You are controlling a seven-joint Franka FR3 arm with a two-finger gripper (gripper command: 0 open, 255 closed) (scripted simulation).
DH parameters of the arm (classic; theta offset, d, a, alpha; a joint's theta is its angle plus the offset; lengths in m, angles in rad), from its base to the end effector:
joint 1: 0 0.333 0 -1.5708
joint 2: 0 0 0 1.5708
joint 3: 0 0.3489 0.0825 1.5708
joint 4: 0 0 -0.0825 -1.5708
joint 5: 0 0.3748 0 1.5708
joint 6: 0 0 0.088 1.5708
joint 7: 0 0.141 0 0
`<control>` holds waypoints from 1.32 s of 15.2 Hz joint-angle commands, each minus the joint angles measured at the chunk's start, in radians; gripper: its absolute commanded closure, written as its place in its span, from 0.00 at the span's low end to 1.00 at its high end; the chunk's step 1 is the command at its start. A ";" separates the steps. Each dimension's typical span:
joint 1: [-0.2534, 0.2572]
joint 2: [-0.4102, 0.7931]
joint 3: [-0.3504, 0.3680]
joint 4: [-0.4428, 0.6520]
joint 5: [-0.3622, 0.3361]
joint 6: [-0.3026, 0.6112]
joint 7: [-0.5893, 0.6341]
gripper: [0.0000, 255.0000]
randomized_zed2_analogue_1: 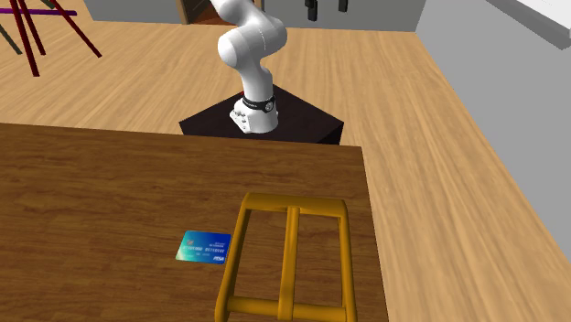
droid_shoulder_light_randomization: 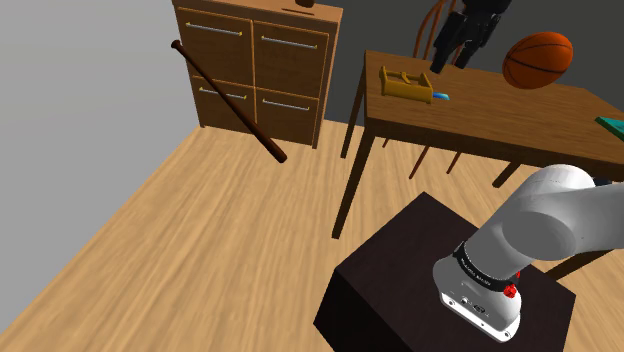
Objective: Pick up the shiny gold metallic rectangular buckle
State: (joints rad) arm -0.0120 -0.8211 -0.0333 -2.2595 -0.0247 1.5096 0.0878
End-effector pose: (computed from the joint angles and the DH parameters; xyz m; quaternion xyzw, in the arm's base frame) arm 0.2588 -0.0198 0.6278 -0.9974 0.0628 -0.0354 0.0008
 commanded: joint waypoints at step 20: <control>-0.130 0.607 -0.197 0.300 0.006 0.280 0.052 0.00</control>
State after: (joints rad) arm -0.1374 -0.2461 -0.2220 -1.9845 -0.0249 1.7844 0.1346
